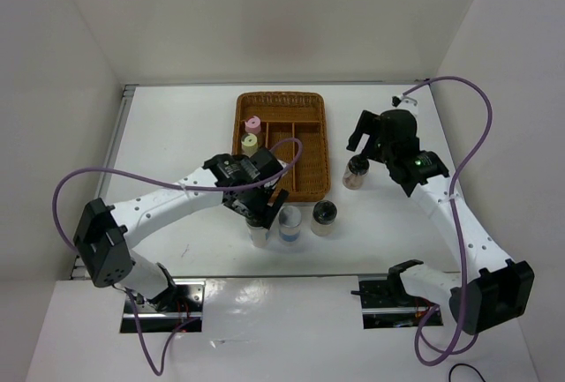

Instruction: Organize the condiment bottles

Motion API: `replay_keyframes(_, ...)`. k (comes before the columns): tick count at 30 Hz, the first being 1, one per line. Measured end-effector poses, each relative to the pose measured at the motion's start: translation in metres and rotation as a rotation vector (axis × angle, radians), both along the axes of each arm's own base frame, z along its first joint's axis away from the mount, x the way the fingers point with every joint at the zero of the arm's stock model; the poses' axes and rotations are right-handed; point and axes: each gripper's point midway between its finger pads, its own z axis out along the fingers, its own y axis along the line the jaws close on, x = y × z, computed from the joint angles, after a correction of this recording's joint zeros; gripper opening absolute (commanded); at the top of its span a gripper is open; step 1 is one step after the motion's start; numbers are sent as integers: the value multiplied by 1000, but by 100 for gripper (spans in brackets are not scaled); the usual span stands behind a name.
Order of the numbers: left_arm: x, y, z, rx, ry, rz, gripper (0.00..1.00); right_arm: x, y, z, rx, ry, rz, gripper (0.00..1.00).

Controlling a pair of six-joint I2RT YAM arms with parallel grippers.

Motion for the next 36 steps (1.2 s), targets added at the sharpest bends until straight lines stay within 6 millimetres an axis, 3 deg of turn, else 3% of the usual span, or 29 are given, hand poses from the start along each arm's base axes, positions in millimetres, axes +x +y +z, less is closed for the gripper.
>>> replay_keyframes(10,0,-6,-6,14,-8,7,56,-5,-7,-8,-5,16,-16,99)
replay_keyframes(17,0,1,-1,49,-9,41,55,-5,-9,-8,-5,16,-19,99)
replay_keyframes(20,5,6,21,73,-40,57,55,-5,-8,-8,-3,16,-16,99)
replay_keyframes(25,39,-8,106,-37,-215,108,55,-5,-7,-9,-1,19,-11,99)
replay_keyframes(28,64,-16,145,-115,-312,147,55,-6,-7,-13,-1,28,-9,99)
replay_keyframes(32,104,-18,168,-152,-387,193,52,-7,-7,-16,1,35,-6,99)
replay_keyframes(36,159,-15,164,-143,-424,225,52,-6,-8,-17,1,41,-11,99)
